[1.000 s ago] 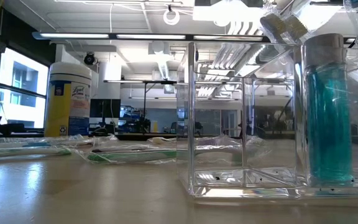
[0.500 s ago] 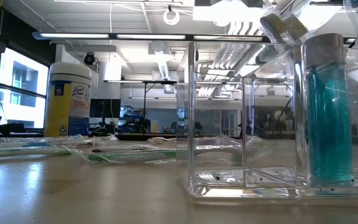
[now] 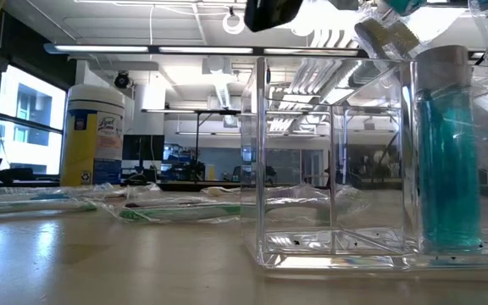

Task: Pick & Place toothbrushing station
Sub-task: Put the left mouthwash into the transparent bin

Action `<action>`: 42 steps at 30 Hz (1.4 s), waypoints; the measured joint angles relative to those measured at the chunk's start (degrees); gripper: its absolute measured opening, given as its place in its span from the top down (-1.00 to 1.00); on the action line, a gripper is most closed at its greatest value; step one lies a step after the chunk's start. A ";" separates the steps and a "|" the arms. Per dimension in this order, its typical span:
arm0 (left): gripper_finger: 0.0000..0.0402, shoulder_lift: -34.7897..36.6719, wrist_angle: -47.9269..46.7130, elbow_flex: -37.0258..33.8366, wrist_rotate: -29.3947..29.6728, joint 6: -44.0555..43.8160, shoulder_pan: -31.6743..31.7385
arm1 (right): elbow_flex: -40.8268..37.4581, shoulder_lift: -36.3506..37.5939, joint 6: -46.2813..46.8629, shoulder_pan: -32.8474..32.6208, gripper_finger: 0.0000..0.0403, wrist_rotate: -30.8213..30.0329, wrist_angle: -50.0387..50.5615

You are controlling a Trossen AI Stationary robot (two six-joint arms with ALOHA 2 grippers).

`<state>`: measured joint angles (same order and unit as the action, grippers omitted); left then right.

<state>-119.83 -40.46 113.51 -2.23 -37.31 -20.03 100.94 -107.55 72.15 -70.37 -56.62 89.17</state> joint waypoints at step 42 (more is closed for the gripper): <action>0.63 -6.10 -7.28 0.05 -5.04 -0.64 0.92 | -0.65 0.00 0.05 -0.13 0.22 0.20 -1.13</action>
<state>-125.93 -47.74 113.56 -7.27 -37.95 -19.11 100.29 -107.55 72.20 -70.50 -56.42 88.04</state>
